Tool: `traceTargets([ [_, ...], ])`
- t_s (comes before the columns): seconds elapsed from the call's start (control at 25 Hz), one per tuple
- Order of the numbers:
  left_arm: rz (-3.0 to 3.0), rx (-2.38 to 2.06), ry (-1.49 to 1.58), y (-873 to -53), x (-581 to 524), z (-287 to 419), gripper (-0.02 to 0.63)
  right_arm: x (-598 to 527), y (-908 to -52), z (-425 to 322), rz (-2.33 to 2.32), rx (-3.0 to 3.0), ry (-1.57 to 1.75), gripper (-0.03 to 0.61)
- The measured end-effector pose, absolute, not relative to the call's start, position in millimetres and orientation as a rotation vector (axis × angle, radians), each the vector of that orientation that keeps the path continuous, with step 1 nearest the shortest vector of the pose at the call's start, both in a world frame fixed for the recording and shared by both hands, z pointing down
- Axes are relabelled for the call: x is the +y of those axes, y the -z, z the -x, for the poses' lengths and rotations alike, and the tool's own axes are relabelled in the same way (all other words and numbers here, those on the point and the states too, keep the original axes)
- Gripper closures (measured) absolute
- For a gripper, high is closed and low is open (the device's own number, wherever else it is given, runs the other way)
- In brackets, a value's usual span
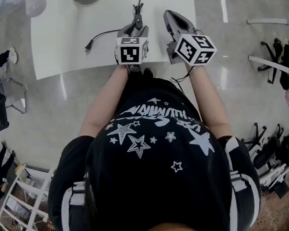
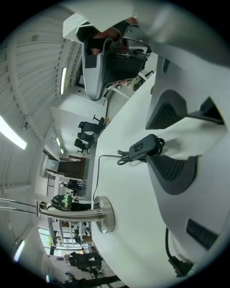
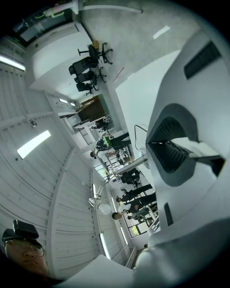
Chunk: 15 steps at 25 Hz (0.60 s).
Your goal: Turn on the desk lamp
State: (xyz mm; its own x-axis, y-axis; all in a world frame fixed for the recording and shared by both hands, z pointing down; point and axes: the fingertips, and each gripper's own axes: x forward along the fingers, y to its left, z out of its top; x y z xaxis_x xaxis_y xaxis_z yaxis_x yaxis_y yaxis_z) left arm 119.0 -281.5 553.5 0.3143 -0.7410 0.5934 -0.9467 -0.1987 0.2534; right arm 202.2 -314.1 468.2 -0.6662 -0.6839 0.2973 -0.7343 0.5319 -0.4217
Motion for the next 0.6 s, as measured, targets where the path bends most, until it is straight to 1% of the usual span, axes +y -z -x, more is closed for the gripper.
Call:
traceTargets([
  [0.12,-2.001,-1.493,-0.462,-552.7,-282.0,-115.7,0.46,-314.3,-469.3,-200.6,-1.23,-2.664,-0.803,0.574],
  [0.4,-1.997,-1.468,-0.44,-551.2,-280.5,-109.8,0.472,-314.7,-477.3,-188.2,-1.143,-2.658,-0.791,0.574],
  [0.6,-1.995,-1.434,-0.438,-549.6,-278.1,-106.8,0.477,-312.2,-491.6,-170.0,-0.977,-2.621,-0.746,0.574],
])
